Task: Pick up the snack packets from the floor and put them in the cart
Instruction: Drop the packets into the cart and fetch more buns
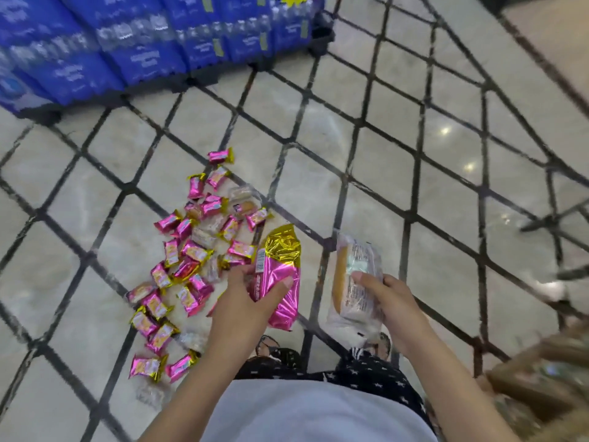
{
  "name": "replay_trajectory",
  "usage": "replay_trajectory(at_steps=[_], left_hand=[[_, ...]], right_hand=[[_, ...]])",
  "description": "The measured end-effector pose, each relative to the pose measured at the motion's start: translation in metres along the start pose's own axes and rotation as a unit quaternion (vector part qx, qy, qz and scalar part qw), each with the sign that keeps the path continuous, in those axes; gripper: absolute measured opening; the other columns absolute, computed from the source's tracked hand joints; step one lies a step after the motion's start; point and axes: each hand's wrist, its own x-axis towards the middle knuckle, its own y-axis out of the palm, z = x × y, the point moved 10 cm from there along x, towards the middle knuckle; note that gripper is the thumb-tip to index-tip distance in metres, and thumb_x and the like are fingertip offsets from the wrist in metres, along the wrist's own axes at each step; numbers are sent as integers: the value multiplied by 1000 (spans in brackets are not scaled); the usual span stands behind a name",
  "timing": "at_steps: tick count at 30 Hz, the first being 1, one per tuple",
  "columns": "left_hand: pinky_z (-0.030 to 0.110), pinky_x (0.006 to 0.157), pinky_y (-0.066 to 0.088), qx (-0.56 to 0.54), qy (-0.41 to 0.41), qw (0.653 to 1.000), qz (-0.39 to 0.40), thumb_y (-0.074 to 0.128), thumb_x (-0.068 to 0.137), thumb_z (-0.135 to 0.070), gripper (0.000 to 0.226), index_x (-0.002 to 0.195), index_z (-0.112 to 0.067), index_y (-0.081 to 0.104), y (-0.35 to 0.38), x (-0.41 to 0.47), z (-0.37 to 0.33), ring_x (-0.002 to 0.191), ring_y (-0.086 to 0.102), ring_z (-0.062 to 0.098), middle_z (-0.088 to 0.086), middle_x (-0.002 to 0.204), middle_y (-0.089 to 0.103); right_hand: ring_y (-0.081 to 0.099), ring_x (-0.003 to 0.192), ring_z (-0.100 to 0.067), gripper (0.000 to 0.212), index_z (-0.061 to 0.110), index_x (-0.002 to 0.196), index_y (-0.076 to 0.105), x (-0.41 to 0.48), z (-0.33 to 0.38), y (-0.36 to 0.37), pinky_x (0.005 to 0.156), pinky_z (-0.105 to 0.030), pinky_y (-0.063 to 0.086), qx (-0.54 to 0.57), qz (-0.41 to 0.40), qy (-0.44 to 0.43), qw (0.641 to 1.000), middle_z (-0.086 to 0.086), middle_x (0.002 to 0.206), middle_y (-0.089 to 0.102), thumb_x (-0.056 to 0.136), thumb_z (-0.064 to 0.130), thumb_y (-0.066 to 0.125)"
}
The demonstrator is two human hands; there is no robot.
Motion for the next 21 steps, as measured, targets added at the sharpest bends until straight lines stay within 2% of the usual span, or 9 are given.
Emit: replay_trajectory(at_steps=[2, 5, 8, 10, 13, 16, 21], left_hand=[[41, 77, 58, 20, 18, 999, 21, 67, 63, -66, 72, 120, -26, 49, 29, -5, -20, 77, 68, 5, -10, 92, 68], [40, 70, 59, 46, 40, 997, 50, 67, 61, -66, 76, 119, -20, 51, 86, -9, -48, 72, 71, 8, -5, 88, 71], [18, 55, 50, 87, 61, 990, 93, 66, 62, -65, 71, 116, -22, 50, 156, -18, -77, 66, 69, 3, -3, 85, 72], [13, 51, 46, 103, 72, 985, 121, 69, 65, -62, 67, 114, -21, 53, 204, -26, -95, 66, 69, 3, -2, 85, 72], [12, 50, 46, 119, 88, 977, 152, 74, 77, -47, 51, 114, -20, 53, 273, -39, -122, 66, 70, 5, -3, 87, 71], [11, 51, 44, 132, 112, 970, 172, 73, 81, -44, 42, 110, -25, 51, 339, -52, -147, 73, 67, 5, -9, 87, 67], [9, 52, 46, 164, 141, 950, 226, 73, 80, -47, 44, 112, -25, 52, 432, -70, -181, 81, 67, 3, -11, 96, 66]], right_hand=[[74, 82, -24, 40, 4, 117, 62, -2, -2, -40, 64, -30, 55, 25, -28, -2, 999, -10, 96, 76, 84, 24, 73], [74, 84, -20, 41, 10, 118, 63, -7, -2, -107, 69, -30, 55, 50, -59, -11, 997, -5, 97, 76, 83, 28, 73], [74, 81, -16, 36, 13, 114, 64, -13, 0, -181, 69, -30, 55, 78, -96, -23, 992, -1, 93, 77, 83, 28, 74], [74, 75, -12, 26, 15, 107, 65, -18, 2, -231, 67, -28, 55, 96, -122, -31, 987, 3, 85, 77, 84, 26, 73], [73, 75, -13, 28, 14, 105, 65, -22, 4, -303, 69, -30, 57, 114, -161, -27, 980, 2, 85, 77, 82, 27, 76], [73, 75, -13, 28, 15, 104, 63, -25, 11, -367, 62, -26, 55, 128, -186, -33, 974, -2, 91, 76, 82, 27, 76], [69, 68, -5, 19, 21, 98, 62, -24, 17, -455, 51, -16, 49, 162, -226, -46, 960, 2, 88, 73, 85, 26, 74]])
